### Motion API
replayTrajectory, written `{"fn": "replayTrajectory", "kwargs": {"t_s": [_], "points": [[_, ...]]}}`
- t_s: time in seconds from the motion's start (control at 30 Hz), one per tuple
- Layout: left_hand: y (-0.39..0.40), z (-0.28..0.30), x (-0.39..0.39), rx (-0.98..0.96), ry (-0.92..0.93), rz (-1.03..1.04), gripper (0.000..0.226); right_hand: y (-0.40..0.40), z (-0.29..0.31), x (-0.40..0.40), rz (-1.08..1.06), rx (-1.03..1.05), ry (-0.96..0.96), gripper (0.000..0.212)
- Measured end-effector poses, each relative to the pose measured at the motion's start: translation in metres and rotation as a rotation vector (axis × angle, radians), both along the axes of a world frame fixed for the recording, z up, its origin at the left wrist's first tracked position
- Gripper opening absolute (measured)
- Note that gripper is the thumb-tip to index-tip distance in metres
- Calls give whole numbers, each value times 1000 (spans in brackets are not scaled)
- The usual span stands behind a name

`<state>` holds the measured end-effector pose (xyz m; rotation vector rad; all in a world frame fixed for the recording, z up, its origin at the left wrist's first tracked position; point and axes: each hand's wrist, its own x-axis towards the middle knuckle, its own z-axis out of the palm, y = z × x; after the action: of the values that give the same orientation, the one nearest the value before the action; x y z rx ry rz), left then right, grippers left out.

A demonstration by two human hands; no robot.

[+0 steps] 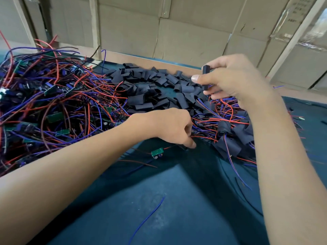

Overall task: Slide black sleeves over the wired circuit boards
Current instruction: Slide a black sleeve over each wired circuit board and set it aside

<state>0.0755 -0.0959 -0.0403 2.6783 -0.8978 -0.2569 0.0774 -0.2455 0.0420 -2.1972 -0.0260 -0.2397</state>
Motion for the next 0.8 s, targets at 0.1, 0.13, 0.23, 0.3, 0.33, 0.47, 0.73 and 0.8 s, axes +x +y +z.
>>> {"fn": "replayTrajectory", "kwargs": {"t_s": [0.1,0.13,0.23,0.3,0.33,0.47,0.73,0.8], "points": [[4,8,4,-218,88,40,14,1,-1,2,-1,37,-30,25],[6,12,6,-342,183,71,12,1,0,3,-5,71,-48,26],[14,27,10,-741,550,138,19,-1,0,6,-34,219,-127,28],[20,35,10,-918,703,97,26,-5,1,8,-48,321,-166,30],[22,39,9,-980,745,70,30,-7,1,8,-49,386,-171,32],[26,50,5,-1010,808,64,46,-14,5,5,27,706,-148,34],[18,48,-7,-1035,304,-38,42,-5,6,3,230,740,60,23],[19,47,-8,-1032,238,-59,42,-2,7,2,270,694,102,28]]}}
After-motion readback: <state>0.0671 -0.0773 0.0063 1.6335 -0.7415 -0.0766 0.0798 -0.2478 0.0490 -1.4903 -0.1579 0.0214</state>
